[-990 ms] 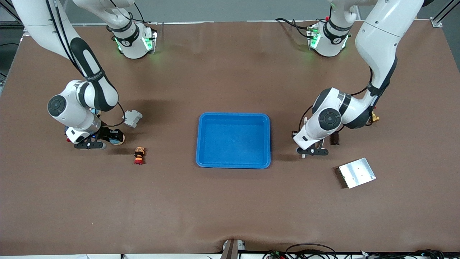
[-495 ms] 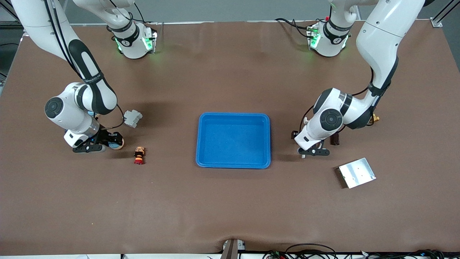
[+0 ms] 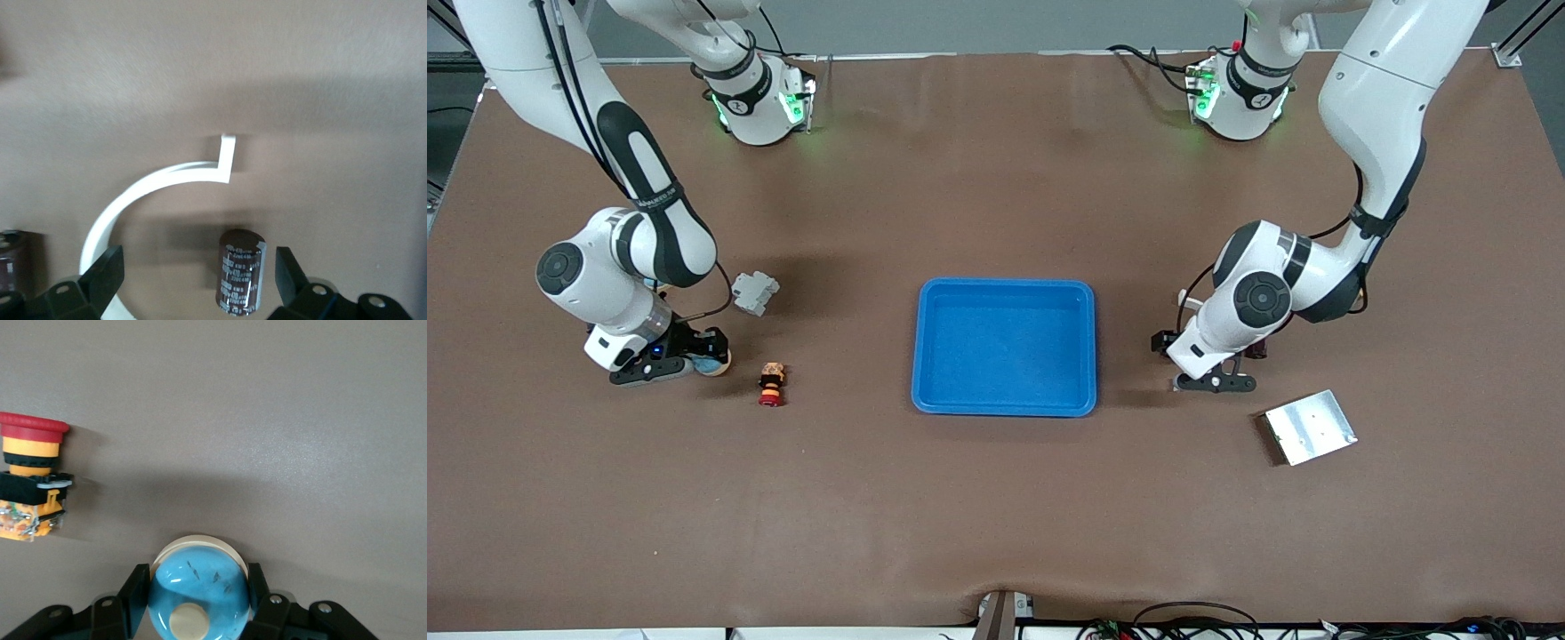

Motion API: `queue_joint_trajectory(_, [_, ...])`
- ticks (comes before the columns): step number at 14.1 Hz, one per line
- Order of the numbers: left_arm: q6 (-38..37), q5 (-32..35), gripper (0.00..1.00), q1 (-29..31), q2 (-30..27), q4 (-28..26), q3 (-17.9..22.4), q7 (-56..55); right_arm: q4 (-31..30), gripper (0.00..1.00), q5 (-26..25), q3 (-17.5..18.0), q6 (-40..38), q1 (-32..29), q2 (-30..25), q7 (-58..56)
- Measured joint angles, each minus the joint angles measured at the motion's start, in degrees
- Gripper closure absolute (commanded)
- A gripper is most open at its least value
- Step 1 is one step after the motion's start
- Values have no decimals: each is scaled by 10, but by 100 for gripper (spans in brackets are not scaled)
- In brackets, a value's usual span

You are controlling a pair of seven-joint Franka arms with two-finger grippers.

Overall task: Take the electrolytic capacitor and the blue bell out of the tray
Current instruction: 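Set the capacitor beside the white arc while the right gripper lowers the bell, then withdraw the left gripper while the right gripper releases the bell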

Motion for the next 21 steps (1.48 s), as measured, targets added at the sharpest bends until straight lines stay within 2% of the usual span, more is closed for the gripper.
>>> queue_joint_trajectory(3, [-56,-5,0,23,-31,12,-14,0,0,100,0,0,6,0,7,-4])
queue_joint_trajectory(9, [-164,-13,0,139,-101,30,-79,47,0,100,0,0,7,0,8,-5])
queue_joint_trajectory(14, [-194,-55,0,191,-167,43,-86,91,0,100,0,0,8,0,12,-6])
queue_joint_trajectory(15, [-202,-61,0,200,-179,43,-86,105,1,84,0,0,8,0,12,-6])
queue_joint_trajectory(16, [-209,-73,0,209,-189,43,-86,125,1,1,0,0,8,0,12,-6])
queue_joint_trajectory(21, [-250,-127,0,269,-250,44,-86,216,1,0,1,-1,8,-1,17,-6])
